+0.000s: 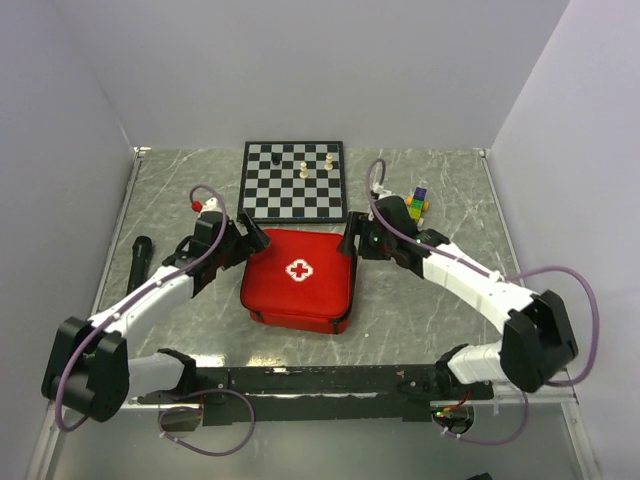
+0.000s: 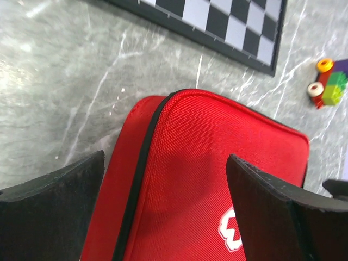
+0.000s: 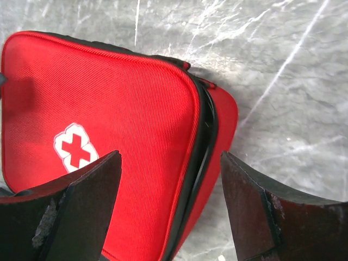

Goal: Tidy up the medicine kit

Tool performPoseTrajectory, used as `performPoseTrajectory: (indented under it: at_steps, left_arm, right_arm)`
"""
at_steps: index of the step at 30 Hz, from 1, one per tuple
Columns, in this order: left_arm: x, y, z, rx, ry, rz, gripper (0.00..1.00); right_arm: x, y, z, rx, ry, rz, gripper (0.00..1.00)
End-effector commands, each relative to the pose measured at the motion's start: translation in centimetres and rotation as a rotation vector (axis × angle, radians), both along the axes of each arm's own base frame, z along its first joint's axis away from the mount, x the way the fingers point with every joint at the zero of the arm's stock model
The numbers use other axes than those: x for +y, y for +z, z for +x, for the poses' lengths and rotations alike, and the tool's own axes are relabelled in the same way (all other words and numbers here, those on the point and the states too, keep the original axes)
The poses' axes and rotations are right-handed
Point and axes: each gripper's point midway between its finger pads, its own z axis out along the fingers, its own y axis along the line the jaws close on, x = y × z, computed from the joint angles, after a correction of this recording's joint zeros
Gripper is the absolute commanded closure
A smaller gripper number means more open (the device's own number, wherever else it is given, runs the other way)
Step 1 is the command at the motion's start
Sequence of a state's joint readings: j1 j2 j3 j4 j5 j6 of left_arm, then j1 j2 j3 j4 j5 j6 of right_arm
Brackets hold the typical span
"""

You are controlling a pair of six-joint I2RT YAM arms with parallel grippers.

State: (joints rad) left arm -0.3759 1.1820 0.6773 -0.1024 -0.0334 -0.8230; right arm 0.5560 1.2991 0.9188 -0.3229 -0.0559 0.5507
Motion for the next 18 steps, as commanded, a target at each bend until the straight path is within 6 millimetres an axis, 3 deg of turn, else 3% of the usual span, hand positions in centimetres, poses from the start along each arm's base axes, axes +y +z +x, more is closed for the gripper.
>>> performPoseTrajectory:
  at_steps: [1, 13, 18]
  left_arm:
    - [-1.5, 2.0, 1.6, -0.062, -0.059, -0.038, 0.04]
    - [-1.4, 0.4, 1.7, -0.035, -0.067, -0.036, 0.06]
    - [-1.1, 0.0, 1.6, -0.025, -0.062, -0.033, 0.06]
  right_arm:
    - [1.7, 0.8, 2.4, -0.022, 0.046, 0.024, 0.20]
    - [3.4, -2.3, 3.6, 0.052, 0.104, 0.025, 0.23]
    - [2.1, 0.0, 3.4, -0.061, 0.054, 0.047, 0.24]
